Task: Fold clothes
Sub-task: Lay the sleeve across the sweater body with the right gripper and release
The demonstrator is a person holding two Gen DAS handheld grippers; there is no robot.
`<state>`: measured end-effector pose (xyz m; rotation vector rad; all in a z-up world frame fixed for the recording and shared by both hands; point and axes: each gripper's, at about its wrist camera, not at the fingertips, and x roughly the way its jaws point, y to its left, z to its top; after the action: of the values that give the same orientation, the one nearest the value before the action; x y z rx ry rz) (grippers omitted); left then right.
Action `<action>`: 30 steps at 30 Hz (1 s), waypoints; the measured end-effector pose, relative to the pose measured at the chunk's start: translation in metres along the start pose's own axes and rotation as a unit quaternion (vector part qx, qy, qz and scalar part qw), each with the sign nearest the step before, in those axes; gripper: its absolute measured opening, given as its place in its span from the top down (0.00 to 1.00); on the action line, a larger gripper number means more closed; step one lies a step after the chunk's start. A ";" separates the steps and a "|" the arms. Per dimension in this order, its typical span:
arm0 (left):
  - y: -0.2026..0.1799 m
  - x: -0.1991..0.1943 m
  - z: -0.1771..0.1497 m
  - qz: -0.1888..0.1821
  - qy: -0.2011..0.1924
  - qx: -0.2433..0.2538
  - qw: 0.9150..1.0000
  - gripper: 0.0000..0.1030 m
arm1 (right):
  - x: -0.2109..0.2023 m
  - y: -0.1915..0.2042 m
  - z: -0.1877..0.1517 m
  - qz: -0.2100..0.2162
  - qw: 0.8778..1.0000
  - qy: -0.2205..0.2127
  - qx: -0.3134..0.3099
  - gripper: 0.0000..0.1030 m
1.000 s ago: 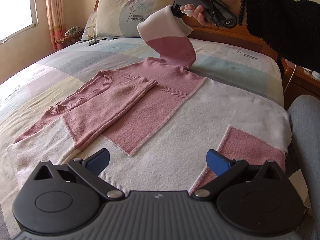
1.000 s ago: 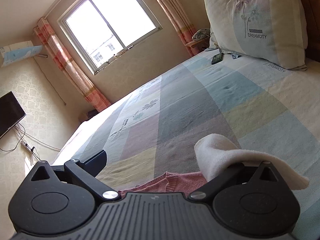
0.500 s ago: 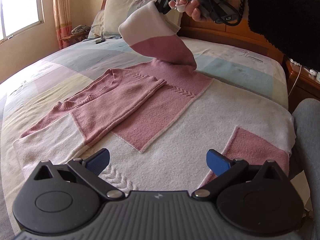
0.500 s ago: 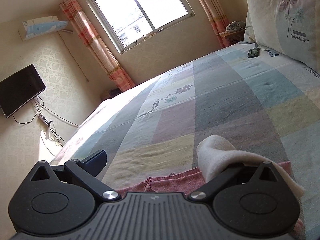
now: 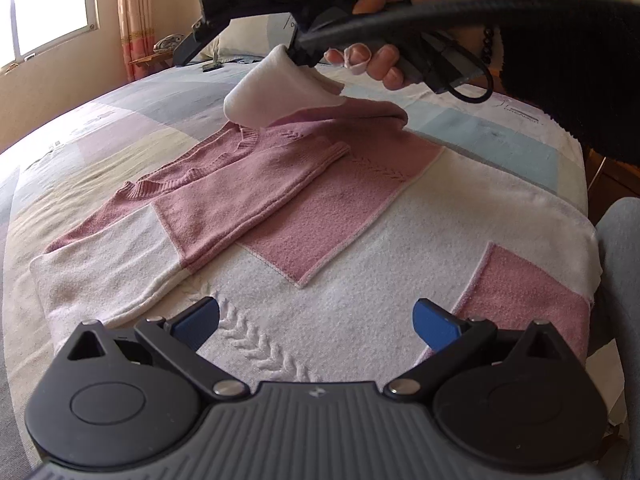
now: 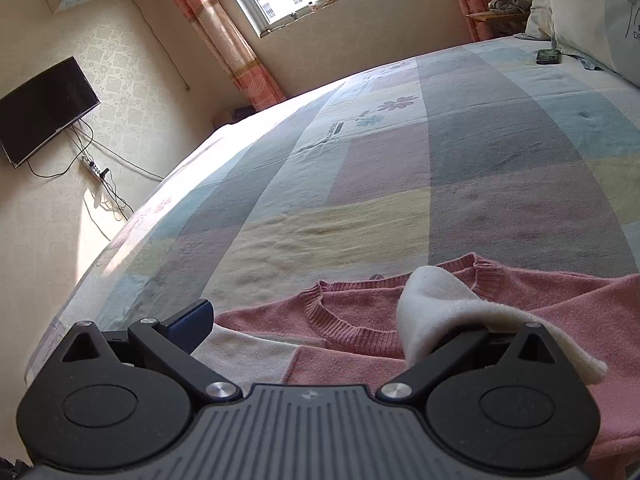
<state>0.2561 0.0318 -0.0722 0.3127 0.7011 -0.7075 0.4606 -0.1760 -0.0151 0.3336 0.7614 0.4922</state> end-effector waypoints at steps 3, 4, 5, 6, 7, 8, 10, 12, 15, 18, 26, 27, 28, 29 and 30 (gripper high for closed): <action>0.001 0.005 -0.002 0.003 0.009 0.001 1.000 0.01 | 0.017 -0.002 -0.019 0.001 1.000 0.030 -0.002 0.00; 0.001 0.006 -0.003 0.003 0.012 0.000 1.000 0.01 | 0.022 -0.004 -0.026 0.002 0.999 0.038 0.002 0.00; 0.002 0.008 -0.003 0.001 0.015 -0.002 1.000 0.01 | 0.026 -0.008 -0.033 0.004 0.999 0.044 0.010 0.00; 0.002 0.009 -0.004 0.000 0.017 -0.003 1.000 0.01 | 0.029 -0.012 -0.040 0.006 0.999 0.048 0.021 0.00; 0.002 0.009 -0.004 0.000 0.018 -0.003 1.000 0.01 | 0.031 -0.016 -0.046 0.009 0.998 0.052 0.033 0.00; 0.002 0.009 -0.005 -0.001 0.019 -0.003 1.000 0.01 | 0.031 -0.020 -0.051 0.014 0.998 0.053 0.044 0.00; 0.001 0.009 -0.006 -0.002 0.020 -0.002 1.000 0.01 | 0.025 -0.029 -0.058 0.023 0.996 0.045 0.069 0.00; 0.000 0.009 -0.007 -0.004 0.022 0.000 1.000 0.01 | 0.017 -0.040 -0.063 0.031 0.994 0.032 0.097 0.00; -0.001 0.011 -0.007 -0.005 0.025 0.002 1.000 0.01 | 0.001 -0.061 -0.064 0.032 0.989 -0.005 0.147 0.00; -0.003 0.013 -0.008 -0.009 0.027 0.005 1.000 0.01 | -0.006 -0.076 -0.059 0.021 0.980 -0.042 0.195 0.00; -0.007 0.013 -0.009 -0.010 0.032 0.009 0.999 0.01 | 0.014 -0.033 -0.035 0.075 0.986 -0.042 0.144 0.00; -0.007 0.012 -0.009 -0.010 0.032 0.009 0.999 0.01 | 0.019 -0.024 -0.033 0.088 0.987 -0.032 0.132 0.00; -0.007 0.012 -0.009 -0.009 0.032 0.009 0.999 0.01 | 0.026 -0.014 -0.032 0.101 0.988 -0.020 0.119 0.00; -0.006 0.011 -0.009 -0.009 0.032 0.008 0.999 0.01 | 0.031 -0.004 -0.031 0.111 0.988 -0.009 0.105 0.00; -0.006 0.011 -0.009 -0.009 0.031 0.008 0.999 0.01 | 0.035 0.004 -0.031 0.119 0.988 0.000 0.093 0.00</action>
<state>0.2533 0.0264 -0.0866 0.3442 0.7591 -0.7231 0.4583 -0.1505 -0.0545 0.6030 0.7731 0.6481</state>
